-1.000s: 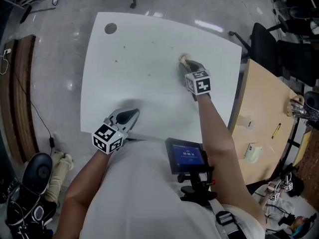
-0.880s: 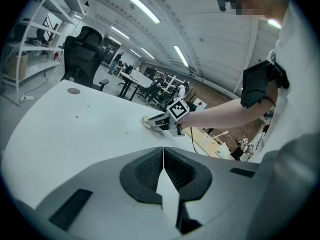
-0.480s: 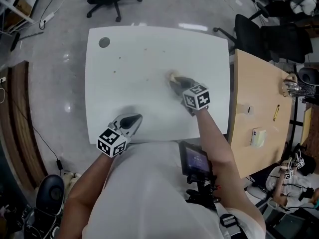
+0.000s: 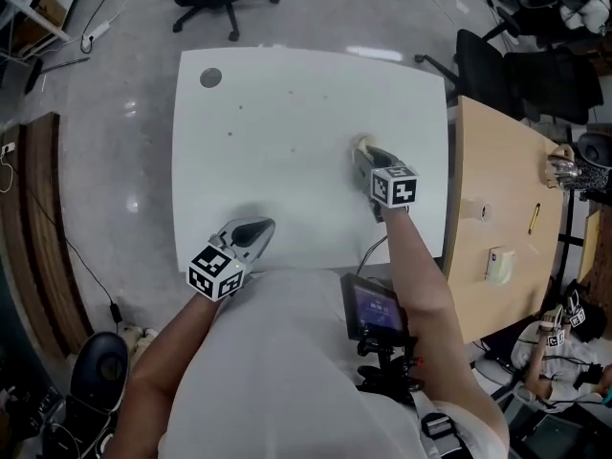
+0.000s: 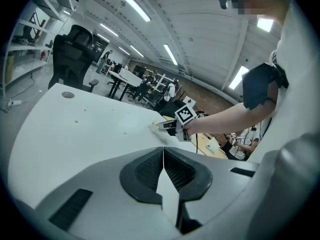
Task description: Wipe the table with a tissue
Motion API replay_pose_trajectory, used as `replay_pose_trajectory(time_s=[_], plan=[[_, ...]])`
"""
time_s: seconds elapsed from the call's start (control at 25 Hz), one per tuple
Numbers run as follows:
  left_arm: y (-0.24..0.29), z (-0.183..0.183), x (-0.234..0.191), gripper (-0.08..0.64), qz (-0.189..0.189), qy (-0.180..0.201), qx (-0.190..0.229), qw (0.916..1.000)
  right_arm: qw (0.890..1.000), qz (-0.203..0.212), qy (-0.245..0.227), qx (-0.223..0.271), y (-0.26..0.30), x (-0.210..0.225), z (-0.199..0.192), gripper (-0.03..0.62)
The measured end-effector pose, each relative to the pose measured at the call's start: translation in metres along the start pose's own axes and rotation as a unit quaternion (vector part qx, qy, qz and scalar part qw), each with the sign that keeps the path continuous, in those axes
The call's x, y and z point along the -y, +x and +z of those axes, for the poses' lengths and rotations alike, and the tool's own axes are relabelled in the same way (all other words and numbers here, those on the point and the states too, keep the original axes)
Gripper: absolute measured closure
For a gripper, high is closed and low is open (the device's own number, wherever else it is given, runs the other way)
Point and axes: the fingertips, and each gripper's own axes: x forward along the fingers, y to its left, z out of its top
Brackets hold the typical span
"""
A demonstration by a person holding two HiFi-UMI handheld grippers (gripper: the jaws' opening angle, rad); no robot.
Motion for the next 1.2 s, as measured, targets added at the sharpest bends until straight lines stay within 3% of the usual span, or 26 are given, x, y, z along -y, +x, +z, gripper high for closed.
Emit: replay_pose_trajectory(time_s=[0.08, 0.32, 0.6, 0.96, 1.2], plan=[[0.0, 0.001, -0.004, 0.552, 0.01, -0.005, 0.004, 0.9999, 1.0, -0.001, -0.03, -0.004, 0.011, 0.002, 0.012, 0.492], [-0.004, 0.005, -0.007, 0.552, 0.048, -0.022, 0.022, 0.9983, 0.998, 0.026, -0.064, -0.001, 0.049, -0.001, 0.053, 0.492], [-0.015, 0.004, -0.009, 0.552, 0.098, -0.036, 0.029, 0.9941, 0.993, 0.024, -0.119, 0.001, 0.088, 0.001, 0.086, 0.492], [-0.023, -0.009, -0.006, 0.552, 0.146, -0.065, 0.042, 0.9862, 0.976, -0.038, -0.213, 0.008, 0.107, 0.007, 0.092, 0.492], [-0.023, -0.012, -0.006, 0.552, 0.155, -0.077, 0.049, 0.9836, 0.968, -0.02, -0.252, 0.002, 0.12, -0.011, 0.102, 0.494]])
